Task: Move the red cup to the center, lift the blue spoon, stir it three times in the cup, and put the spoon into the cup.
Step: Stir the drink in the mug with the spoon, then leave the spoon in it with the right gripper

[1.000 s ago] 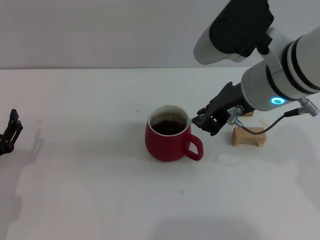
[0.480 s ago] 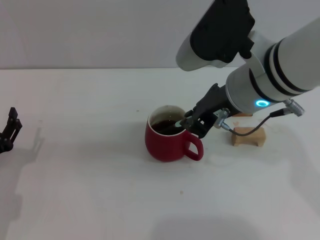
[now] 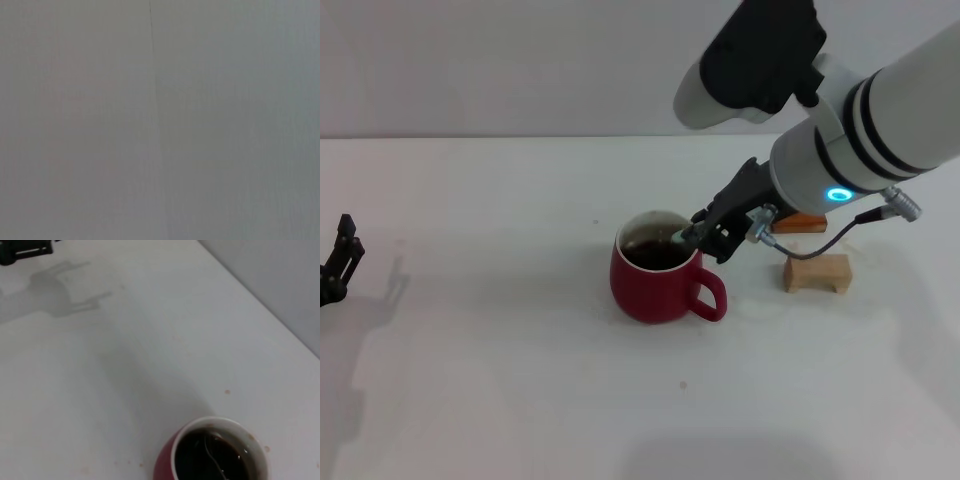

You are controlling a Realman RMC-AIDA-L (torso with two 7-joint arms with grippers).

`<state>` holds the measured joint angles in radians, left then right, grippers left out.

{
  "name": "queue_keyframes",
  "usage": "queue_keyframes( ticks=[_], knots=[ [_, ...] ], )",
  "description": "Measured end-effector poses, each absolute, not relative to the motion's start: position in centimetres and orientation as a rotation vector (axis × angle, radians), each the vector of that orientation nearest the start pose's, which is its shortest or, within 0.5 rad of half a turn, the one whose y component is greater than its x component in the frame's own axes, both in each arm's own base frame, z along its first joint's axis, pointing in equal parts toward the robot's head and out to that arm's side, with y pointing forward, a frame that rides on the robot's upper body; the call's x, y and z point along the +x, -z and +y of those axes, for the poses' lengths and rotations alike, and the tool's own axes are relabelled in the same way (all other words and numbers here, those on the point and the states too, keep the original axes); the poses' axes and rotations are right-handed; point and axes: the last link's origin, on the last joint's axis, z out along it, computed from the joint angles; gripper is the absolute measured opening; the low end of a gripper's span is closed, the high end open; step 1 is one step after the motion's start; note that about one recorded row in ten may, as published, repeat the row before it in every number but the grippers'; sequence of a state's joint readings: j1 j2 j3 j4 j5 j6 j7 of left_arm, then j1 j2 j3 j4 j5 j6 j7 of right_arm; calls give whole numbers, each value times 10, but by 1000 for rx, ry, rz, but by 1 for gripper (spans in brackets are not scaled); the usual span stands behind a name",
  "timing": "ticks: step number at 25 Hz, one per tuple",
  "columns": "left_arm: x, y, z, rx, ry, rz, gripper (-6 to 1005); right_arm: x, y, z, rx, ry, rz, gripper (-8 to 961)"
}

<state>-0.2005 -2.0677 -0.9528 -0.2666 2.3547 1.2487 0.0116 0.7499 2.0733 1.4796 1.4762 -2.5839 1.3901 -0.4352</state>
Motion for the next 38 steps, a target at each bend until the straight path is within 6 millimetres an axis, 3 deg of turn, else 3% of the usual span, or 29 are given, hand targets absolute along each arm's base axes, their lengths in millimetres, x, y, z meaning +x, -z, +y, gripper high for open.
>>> queue_keyframes(
  ticks=[15,25,38],
  knots=[
    [-366,1,266,-1481,568,-498,851,83,23,359,-2633,377,501,209],
    [-364,2,267,-1482,572,-500,851,73,35,353,-2665,383,435,212],
    [-364,2,267,-1481,575,-500,851,73,45,366,-2653,370,428,217]
  ],
)
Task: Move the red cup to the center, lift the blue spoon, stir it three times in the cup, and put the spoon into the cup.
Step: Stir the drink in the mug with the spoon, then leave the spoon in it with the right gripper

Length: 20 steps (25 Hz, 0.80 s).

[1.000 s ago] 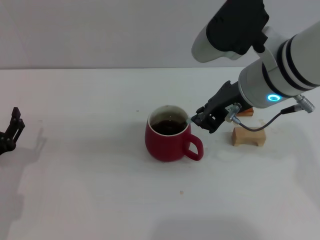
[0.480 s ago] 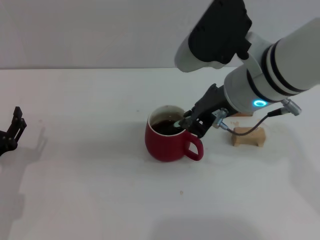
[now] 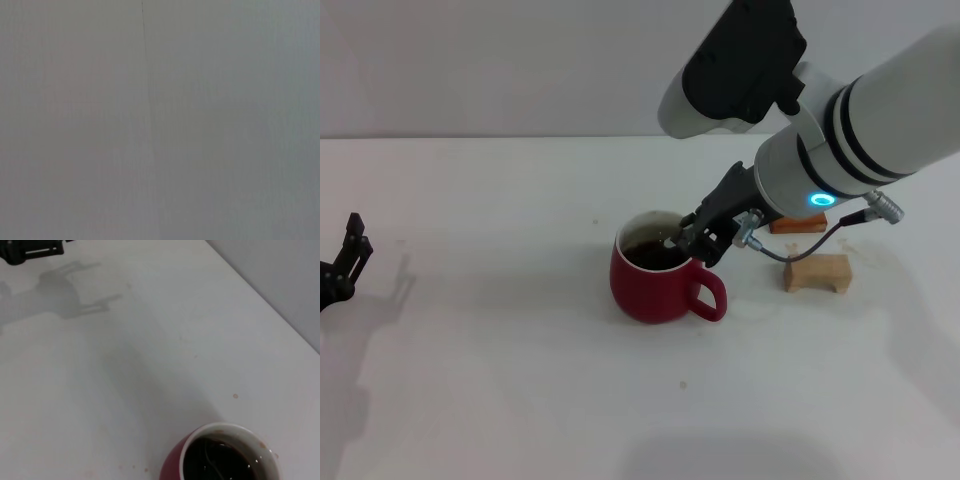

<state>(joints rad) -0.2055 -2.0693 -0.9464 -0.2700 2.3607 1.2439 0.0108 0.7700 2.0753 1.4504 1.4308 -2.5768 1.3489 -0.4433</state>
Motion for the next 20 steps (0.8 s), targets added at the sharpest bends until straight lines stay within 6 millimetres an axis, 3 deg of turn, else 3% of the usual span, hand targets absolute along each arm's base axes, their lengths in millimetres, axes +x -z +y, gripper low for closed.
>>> queue_keyframes(
  ticks=[11,20],
  knots=[
    [-364,3,268,-1483,576,-499,851,83,35,374,-2616,366,461,220],
    [-363,3,269,-1488,576,-495,851,87,33,366,-2632,383,475,223]
  ],
)
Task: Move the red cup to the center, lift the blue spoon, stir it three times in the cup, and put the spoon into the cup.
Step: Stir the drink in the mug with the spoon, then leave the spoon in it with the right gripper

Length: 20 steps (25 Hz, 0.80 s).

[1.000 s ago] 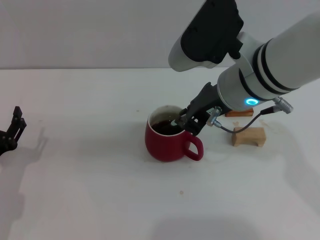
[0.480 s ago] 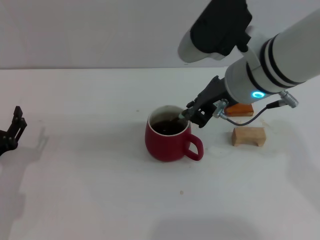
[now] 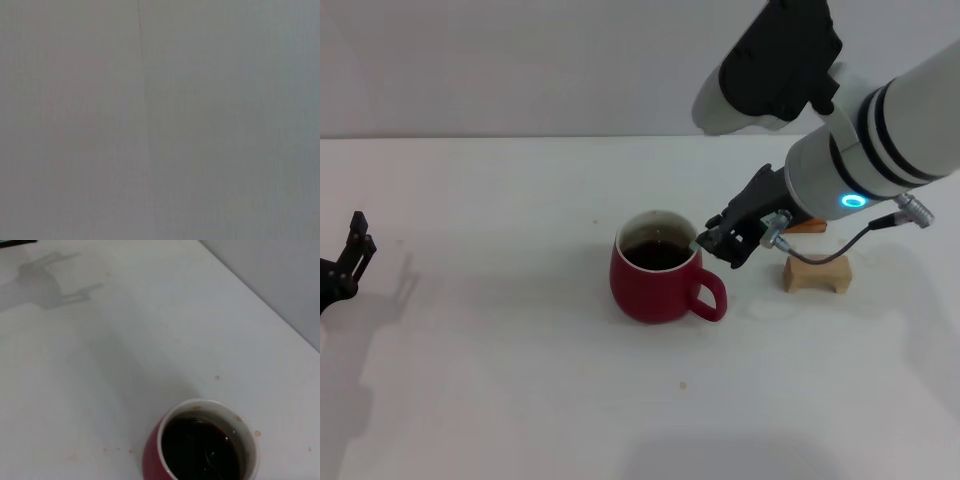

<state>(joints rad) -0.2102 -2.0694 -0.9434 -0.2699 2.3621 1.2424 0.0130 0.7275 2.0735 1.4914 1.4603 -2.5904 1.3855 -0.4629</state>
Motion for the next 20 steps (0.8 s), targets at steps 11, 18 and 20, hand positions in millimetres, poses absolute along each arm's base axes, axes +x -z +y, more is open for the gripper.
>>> queue_keyframes(
  ticks=[11,18,20],
  knots=[
    [-362,5,268,-1498,577,-493,851,73,49,355,-2683,380,390,227],
    [-361,5,269,-1497,580,-493,852,71,50,369,-2654,328,403,229],
    [-361,5,269,-1497,581,-493,852,72,50,372,-2646,320,414,229]
  ],
)
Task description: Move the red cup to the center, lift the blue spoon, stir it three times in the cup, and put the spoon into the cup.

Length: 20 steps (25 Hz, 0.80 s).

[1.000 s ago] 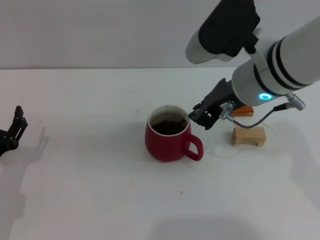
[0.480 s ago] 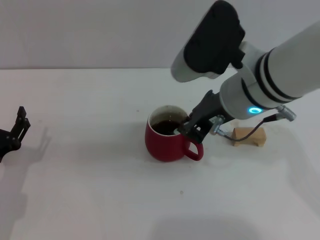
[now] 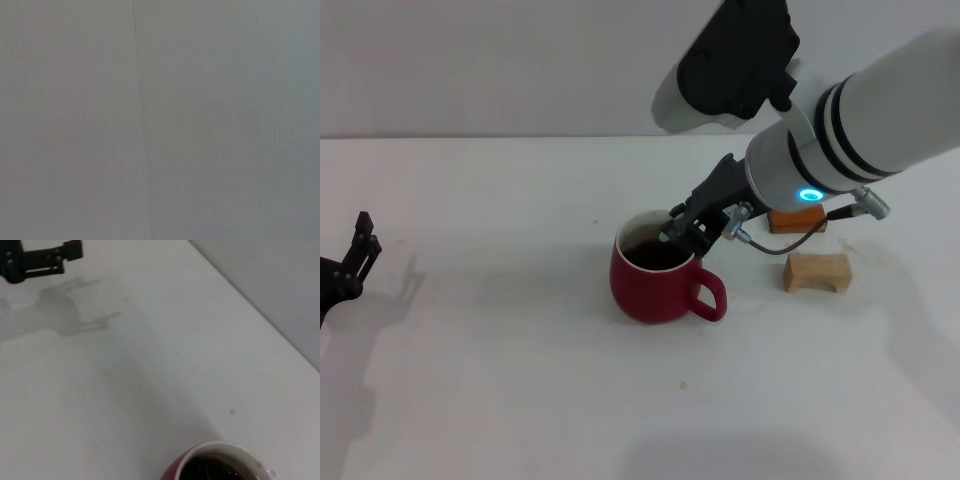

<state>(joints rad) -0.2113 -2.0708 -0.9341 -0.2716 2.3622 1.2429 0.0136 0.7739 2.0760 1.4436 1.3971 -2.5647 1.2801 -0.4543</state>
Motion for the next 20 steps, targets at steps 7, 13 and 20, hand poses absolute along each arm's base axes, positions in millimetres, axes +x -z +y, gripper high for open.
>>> queue_keyframes(
  ticks=[7,13,20],
  knots=[
    [-361,5,269,-1497,581,-494,852,72,50,368,-2647,315,390,232],
    [-360,5,271,-1498,585,-492,852,68,46,364,-2644,284,370,234],
    [-360,5,271,-1498,586,-492,852,58,16,365,-2451,60,216,405]
  ],
)
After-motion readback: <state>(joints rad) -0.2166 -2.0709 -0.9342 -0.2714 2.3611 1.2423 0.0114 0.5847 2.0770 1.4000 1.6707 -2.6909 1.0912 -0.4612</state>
